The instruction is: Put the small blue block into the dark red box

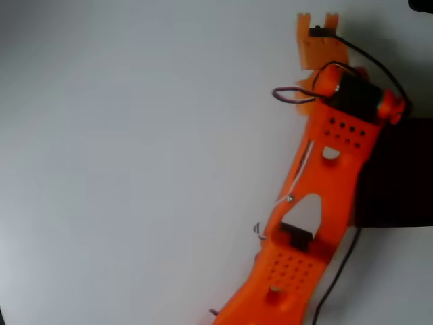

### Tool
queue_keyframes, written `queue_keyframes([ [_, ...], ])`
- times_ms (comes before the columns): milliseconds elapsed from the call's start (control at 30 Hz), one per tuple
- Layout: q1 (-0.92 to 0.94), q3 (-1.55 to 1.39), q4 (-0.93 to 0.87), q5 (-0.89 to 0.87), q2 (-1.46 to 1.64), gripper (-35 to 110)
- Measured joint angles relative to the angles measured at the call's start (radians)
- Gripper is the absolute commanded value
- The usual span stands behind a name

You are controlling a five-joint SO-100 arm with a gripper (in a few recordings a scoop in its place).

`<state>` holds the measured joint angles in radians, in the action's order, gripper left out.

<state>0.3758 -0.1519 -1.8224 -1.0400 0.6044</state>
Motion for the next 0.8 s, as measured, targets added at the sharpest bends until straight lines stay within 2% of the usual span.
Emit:
queue_keyframes([
  [133,0.092,-0.133,0.0,0.097,0.215,0],
  [267,0.207,-0.233,-0.003,0.175,0.299,0],
  [433,0.279,-0.247,-0.005,0.25,0.273,0],
  [600,0.357,-0.247,-0.002,0.307,0.127,12],
  [800,0.42,-0.242,0.0,0.414,0.063,13],
])
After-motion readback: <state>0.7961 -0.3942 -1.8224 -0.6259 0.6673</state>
